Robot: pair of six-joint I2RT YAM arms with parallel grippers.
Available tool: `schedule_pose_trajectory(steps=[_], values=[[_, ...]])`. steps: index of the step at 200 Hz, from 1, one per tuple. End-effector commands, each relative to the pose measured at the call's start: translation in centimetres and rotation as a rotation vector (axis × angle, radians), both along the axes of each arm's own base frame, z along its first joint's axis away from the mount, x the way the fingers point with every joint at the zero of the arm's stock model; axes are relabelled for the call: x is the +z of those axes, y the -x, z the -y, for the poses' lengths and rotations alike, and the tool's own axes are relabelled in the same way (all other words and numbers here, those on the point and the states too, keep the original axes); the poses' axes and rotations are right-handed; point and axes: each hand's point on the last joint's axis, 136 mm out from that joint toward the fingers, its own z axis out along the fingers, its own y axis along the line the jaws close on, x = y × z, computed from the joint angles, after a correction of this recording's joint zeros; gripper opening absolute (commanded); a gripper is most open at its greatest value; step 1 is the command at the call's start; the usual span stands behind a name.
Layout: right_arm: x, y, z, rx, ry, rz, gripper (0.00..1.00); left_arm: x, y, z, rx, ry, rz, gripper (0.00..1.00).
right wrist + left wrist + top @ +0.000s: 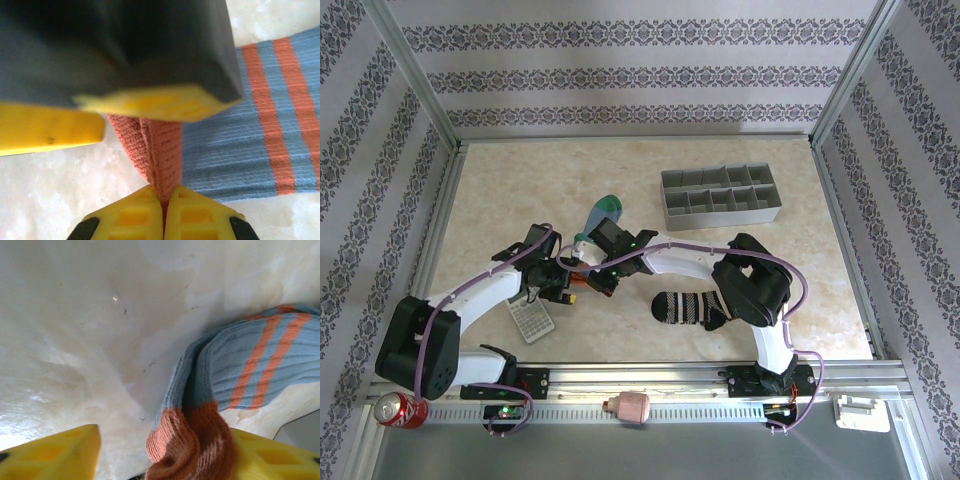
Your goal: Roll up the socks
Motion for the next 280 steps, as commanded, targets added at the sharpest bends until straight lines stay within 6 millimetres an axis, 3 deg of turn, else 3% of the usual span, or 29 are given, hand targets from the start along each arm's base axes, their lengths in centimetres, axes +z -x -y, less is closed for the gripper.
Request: schedule_pose_trajectory(steps=[1, 21, 33, 55, 73, 92, 128, 162, 199, 208, 243, 249, 265, 280], values=[[-0.1, 0.6, -0.2, 0.027, 0.003, 0.018, 0.00, 0.8, -0.5, 1.1, 0.055, 0.048, -0.017, 0.53], [0.1, 0.6, -0.3, 0.026, -0.002, 0.027, 0.00, 0.6, 0.0, 0.9, 0.058, 0.041, -0.029, 0.39], [0.1, 0.7, -0.2, 0.030, -0.006, 0.038, 0.00, 0.5, 0.4, 0.7, 0.054, 0.030, -0.039, 0.25], [1.1, 1.2, 0.0, 0.065, -0.062, 0.091, 0.19, -0.1, 1.4, 0.5, 0.038, 0.018, -0.072, 0.00], [2.9, 1.9, 0.5, 0.101, -0.154, 0.193, 0.32, -1.0, 2.5, 0.4, 0.026, 0.024, -0.108, 0.00], [3.4, 2.8, 2.5, 0.118, -0.203, 0.322, 0.49, -1.0, 4.0, 0.1, -0.003, 0.013, -0.143, 0.00], [2.7, 4.5, 4.3, 0.190, -0.140, 0.451, 0.57, -1.0, 6.2, -0.6, -0.011, -0.009, -0.193, 0.00], [1.4, 5.6, 2.6, 0.253, -0.106, 0.503, 0.58, -1.9, 5.6, -0.4, 0.015, 0.001, -0.202, 0.00], [1.5, 3.8, 0.1, 0.215, -0.104, 0.544, 0.59, -2.2, 4.9, -0.1, 0.005, -0.007, -0.206, 0.00], [1.2, 3.7, -0.4, 0.220, -0.102, 0.537, 0.64, -2.2, 4.9, -0.2, 0.006, -0.008, -0.206, 0.00], [-0.2, 3.3, -0.8, 0.212, -0.081, 0.533, 0.65, -2.3, 5.1, -0.3, 0.011, -0.009, -0.204, 0.00], [-0.2, 3.5, -0.7, 0.219, -0.083, 0.526, 0.75, -2.3, 5.1, -0.3, 0.012, -0.008, -0.201, 0.00], [-0.1, 4.1, -0.6, 0.228, -0.102, 0.500, 0.82, -2.0, 4.9, -0.5, 0.010, -0.010, -0.184, 0.00], [-0.3, 5.0, -0.5, 0.255, -0.121, 0.456, 0.83, -1.5, 4.8, -0.6, 0.009, -0.008, -0.164, 0.00]])
